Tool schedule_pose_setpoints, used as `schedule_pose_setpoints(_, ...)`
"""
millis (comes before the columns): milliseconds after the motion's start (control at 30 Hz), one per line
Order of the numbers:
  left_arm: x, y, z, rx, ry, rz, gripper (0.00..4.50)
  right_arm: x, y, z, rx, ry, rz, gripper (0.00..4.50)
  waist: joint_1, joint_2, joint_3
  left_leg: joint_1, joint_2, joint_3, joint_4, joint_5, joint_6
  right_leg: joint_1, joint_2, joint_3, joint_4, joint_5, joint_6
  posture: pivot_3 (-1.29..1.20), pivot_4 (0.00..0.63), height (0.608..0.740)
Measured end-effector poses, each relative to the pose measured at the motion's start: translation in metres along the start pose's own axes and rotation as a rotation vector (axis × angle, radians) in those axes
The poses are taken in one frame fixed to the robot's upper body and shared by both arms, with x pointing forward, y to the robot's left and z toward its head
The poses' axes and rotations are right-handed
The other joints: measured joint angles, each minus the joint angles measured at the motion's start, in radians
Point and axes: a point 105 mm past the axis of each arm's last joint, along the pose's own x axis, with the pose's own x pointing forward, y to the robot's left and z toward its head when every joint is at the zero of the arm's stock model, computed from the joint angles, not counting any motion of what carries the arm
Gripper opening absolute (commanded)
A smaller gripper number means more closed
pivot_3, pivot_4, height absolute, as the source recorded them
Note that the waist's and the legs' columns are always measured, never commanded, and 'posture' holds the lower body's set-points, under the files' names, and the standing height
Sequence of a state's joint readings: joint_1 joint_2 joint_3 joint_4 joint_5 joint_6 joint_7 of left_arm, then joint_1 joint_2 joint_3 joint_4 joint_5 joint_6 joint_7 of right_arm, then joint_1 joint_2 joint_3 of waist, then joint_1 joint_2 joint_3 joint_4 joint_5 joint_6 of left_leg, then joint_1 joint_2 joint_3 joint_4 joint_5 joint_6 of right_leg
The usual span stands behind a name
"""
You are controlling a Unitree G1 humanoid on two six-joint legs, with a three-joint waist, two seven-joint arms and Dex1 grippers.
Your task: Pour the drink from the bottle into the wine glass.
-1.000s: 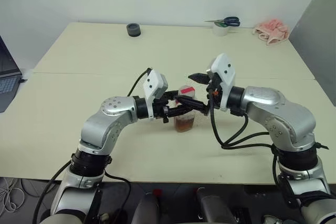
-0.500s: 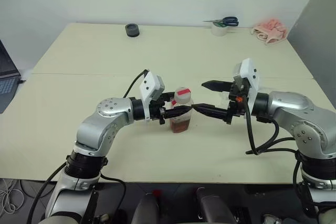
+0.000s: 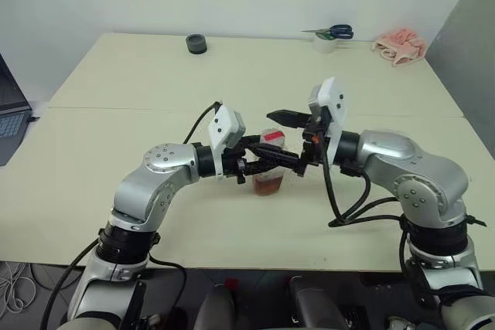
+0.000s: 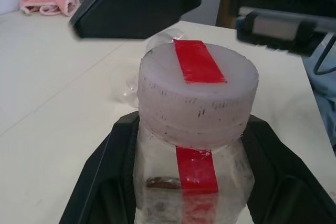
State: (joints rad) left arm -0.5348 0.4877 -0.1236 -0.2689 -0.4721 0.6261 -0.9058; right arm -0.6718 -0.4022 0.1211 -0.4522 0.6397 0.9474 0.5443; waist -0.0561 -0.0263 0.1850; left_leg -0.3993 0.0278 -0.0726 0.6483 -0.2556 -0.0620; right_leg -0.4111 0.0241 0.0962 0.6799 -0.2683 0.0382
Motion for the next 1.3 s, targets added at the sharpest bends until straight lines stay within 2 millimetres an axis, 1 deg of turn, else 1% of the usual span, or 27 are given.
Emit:
schedule_pose_setpoints(167,0.003,-0.004,0.008,0.024,-0.004,-0.018,2.17,0.007,-0.013,-0.001,0.024,-0.01,-0.072,4.5,0.0,0.0,0.0,0.0,0.0,0.0,0.0,0.0,0.0,0.0,0.0,0.0,0.0,0.0,0.0,0.0,0.15,0.74)
schedule_pose_setpoints(333,0.0,-0.003,0.009,0.03,0.002,-0.008,2.17,0.009,-0.013,0.0,0.029,-0.015,-0.073,4.5,0.0,0.0,0.0,0.0,0.0,0.0,-0.001,0.0,0.0,0.0,0.0,0.0,0.0,0.0,0.0,0.0,0.15,0.74)
schedule_pose_setpoints(467,0.001,-0.005,0.008,0.029,0.003,-0.013,2.17,0.007,-0.013,-0.001,0.022,-0.005,-0.061,4.5,0.0,0.0,0.0,0.0,0.0,0.0,0.0,0.0,0.0,0.0,0.0,0.0,0.0,0.0,0.0,0.0,0.15,0.74)
schedule_pose_setpoints(633,0.004,-0.009,0.006,0.021,0.005,-0.03,2.17,-0.005,-0.013,-0.003,0.01,0.015,-0.032,4.5,0.0,0.0,0.0,0.0,0.0,0.0,0.0,0.0,0.0,0.0,0.0,0.0,0.0,0.0,0.0,0.0,0.15,0.74)
schedule_pose_setpoints(800,0.002,-0.005,0.005,0.018,0.006,-0.01,2.17,-0.017,-0.016,-0.005,0.018,0.019,-0.03,4.5,0.0,0.0,0.0,0.0,0.0,0.0,0.0,0.0,0.0,0.0,0.0,0.0,0.0,0.0,0.0,0.0,0.15,0.74)
schedule_pose_setpoints(900,0.001,-0.003,0.007,0.02,0.001,0.001,2.17,-0.022,-0.017,-0.003,0.031,0.015,-0.028,4.5,0.0,0.0,0.0,0.0,0.0,0.0,0.0,0.0,0.0,0.0,0.0,0.0,0.0,0.0,0.0,0.0,0.15,0.74)
schedule_pose_setpoints(1033,-0.001,-0.002,0.007,0.022,-0.001,0.005,2.17,-0.032,-0.017,-0.004,0.057,0.016,-0.019,4.5,0.001,0.0,0.0,0.0,0.0,0.0,0.0,0.0,0.0,0.0,0.0,0.0,0.0,0.0,0.0,0.0,0.15,0.74)
schedule_pose_setpoints(1167,-0.002,-0.001,0.005,0.017,0.009,0.01,2.17,-0.043,-0.018,-0.004,0.043,0.026,-0.025,4.5,0.002,0.0,0.0,0.0,0.0,0.0,0.0,0.0,0.0,0.0,0.0,0.0,0.0,0.0,0.0,0.0,0.15,0.74)
schedule_pose_setpoints(1300,-0.002,-0.002,0.004,0.015,0.014,-0.002,2.17,-0.049,-0.018,-0.005,0.045,0.031,-0.025,4.5,0.002,0.0,0.0,0.0,0.0,0.0,0.0,0.0,0.0,0.0,0.0,0.0,0.0,0.0,0.0,0.0,0.15,0.74)
